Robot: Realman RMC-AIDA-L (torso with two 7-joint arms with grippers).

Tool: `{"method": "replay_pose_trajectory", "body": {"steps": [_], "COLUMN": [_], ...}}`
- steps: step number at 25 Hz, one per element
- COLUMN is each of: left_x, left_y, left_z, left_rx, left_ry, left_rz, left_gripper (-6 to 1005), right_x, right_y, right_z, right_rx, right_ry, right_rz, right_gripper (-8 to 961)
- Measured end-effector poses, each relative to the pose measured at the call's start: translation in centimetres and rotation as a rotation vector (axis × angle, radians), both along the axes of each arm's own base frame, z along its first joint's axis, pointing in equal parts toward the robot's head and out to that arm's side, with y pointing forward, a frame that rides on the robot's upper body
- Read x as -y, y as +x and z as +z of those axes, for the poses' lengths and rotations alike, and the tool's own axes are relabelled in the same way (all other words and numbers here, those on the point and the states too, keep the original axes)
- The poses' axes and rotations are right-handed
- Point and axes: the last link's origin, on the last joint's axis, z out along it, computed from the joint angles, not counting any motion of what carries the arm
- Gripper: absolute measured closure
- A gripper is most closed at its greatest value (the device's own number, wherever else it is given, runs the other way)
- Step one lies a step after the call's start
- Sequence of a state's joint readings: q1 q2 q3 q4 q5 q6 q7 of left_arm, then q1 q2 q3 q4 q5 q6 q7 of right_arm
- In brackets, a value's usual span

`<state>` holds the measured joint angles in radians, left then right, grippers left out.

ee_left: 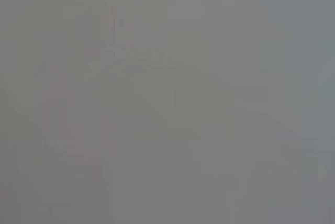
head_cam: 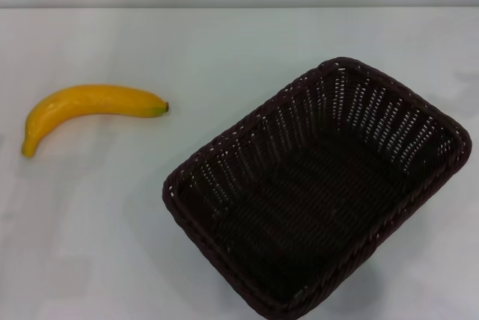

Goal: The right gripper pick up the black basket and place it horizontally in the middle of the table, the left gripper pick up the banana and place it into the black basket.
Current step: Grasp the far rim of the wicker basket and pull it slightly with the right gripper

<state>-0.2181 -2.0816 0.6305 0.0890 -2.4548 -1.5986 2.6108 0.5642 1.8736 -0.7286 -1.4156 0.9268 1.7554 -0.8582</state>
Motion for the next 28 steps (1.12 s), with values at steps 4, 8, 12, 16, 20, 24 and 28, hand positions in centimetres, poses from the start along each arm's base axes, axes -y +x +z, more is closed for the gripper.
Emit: {"method": "replay_pose_trajectory", "body": {"steps": [4, 8, 12, 16, 20, 24, 28], "left_x": [-0.1, 0.2, 0.4, 0.4, 0.6, 0.6, 0.7], "left_y": [0.1, 0.0, -0.1, -0.2, -0.3, -0.4, -0.5], "left_z": [0.0, 0.0, 0.0, 0.1, 0.2, 0.2, 0.3], "left_rx": [0.001, 0.010, 0.007, 0.000, -0.003, -0.005, -0.007], "left_ry": [-0.004, -0.006, -0.006, -0.010, -0.008, -0.006, -0.004], "left_rz": [-0.004, -0.005, -0.004, -0.002, 0.001, 0.006, 0.012], "left_gripper": [126, 127, 128, 129, 131, 132, 133], "right_x": [-1.1, -2.1, -2.8, -3.3, -3.9, -4.3, -4.6], "right_y": [-1.7, -3.8, -5.6, -6.9, -7.5, -7.7, -7.2], "right_z": [-2.1, -5.0, -7.8, -10.4, -11.5, -12.1, -13.3], "right_rx": [0.109, 0.184, 0.248, 0.278, 0.298, 0.343, 0.389], "right_ry": [-0.088, -0.189, -0.270, -0.348, -0.348, -0.325, -0.338], "right_rz": [-0.075, -0.110, -0.123, -0.142, -0.163, -0.169, -0.187], "right_gripper": [114, 114, 114, 114, 114, 114, 115]}}
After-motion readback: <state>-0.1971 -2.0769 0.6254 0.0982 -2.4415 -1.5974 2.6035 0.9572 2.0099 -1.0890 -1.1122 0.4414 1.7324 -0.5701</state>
